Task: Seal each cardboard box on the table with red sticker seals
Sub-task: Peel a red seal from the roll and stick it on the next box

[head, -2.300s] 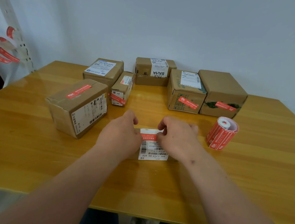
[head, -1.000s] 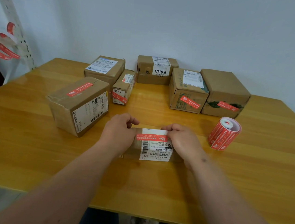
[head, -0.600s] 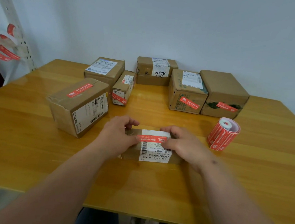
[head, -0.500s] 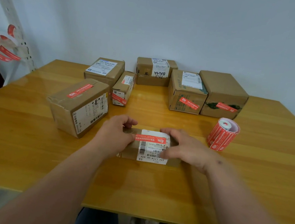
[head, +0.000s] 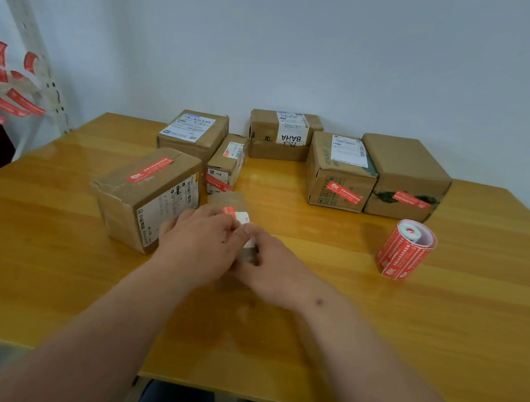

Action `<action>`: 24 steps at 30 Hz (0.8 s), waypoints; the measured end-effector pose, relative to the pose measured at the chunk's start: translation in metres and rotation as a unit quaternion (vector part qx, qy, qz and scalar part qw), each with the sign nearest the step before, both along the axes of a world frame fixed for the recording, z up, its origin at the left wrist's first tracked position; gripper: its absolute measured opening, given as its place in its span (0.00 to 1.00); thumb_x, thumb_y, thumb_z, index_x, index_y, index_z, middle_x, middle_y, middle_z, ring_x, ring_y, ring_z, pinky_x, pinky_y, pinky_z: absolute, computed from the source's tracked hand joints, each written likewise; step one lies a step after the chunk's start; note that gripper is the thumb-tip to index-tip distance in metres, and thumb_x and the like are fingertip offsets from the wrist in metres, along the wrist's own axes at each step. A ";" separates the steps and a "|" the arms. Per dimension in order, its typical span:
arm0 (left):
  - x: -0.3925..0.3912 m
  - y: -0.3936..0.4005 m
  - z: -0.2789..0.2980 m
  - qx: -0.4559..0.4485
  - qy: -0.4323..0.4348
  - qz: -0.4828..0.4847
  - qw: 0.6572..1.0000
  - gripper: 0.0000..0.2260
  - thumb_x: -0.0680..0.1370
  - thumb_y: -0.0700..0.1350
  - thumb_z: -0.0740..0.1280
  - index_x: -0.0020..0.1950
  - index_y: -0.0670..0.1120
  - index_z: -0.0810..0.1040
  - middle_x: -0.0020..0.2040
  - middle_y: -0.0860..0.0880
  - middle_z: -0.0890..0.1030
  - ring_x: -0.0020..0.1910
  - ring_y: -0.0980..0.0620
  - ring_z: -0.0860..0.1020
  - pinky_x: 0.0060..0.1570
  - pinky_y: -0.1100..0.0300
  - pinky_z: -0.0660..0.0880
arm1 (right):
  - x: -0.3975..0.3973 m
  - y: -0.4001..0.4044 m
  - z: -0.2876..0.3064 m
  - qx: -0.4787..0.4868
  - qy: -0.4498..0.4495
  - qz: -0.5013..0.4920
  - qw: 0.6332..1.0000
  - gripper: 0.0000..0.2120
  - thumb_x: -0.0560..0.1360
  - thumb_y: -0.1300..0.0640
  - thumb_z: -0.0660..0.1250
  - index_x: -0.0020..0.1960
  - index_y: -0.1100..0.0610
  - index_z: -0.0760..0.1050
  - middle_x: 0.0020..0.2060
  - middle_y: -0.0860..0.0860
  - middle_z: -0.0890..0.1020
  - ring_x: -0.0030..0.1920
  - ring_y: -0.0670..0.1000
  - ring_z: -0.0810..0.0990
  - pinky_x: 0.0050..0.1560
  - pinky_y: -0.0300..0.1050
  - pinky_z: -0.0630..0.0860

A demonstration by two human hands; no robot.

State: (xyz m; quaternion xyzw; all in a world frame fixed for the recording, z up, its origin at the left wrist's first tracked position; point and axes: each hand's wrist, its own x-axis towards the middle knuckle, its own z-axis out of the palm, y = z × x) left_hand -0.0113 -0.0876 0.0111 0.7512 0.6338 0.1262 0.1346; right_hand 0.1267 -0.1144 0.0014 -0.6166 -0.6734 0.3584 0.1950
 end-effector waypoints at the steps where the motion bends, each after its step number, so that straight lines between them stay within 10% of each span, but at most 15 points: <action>1: -0.005 0.002 0.001 0.002 0.022 0.010 1.000 0.22 0.78 0.66 0.50 0.61 0.59 0.74 0.68 0.54 0.71 0.68 0.49 0.66 0.68 0.42 0.59 | -0.002 0.003 0.001 -0.019 0.033 0.021 0.999 0.26 0.75 0.46 0.64 0.71 0.48 0.62 0.57 0.51 0.78 0.53 0.53 0.79 0.55 0.54 0.77; 10: -0.013 0.010 0.002 0.052 0.069 0.014 0.996 0.27 0.76 0.42 0.63 0.73 0.55 0.62 0.75 0.51 0.58 0.75 0.46 0.54 0.72 0.45 0.55 | -0.005 0.047 0.005 0.040 -0.002 -0.063 0.997 0.20 0.80 0.62 0.56 0.71 0.53 0.68 0.64 0.51 0.76 0.61 0.50 0.75 0.57 0.41 0.72; 24: -0.029 0.050 -0.001 0.064 0.126 0.005 0.990 0.21 0.77 0.44 0.61 0.70 0.51 0.66 0.66 0.50 0.65 0.63 0.47 0.65 0.57 0.51 0.74 | -0.039 0.163 0.005 0.104 -0.118 -0.018 0.987 0.27 0.79 0.58 0.57 0.74 0.37 0.59 0.77 0.52 0.52 0.76 0.59 0.55 0.72 0.61 0.61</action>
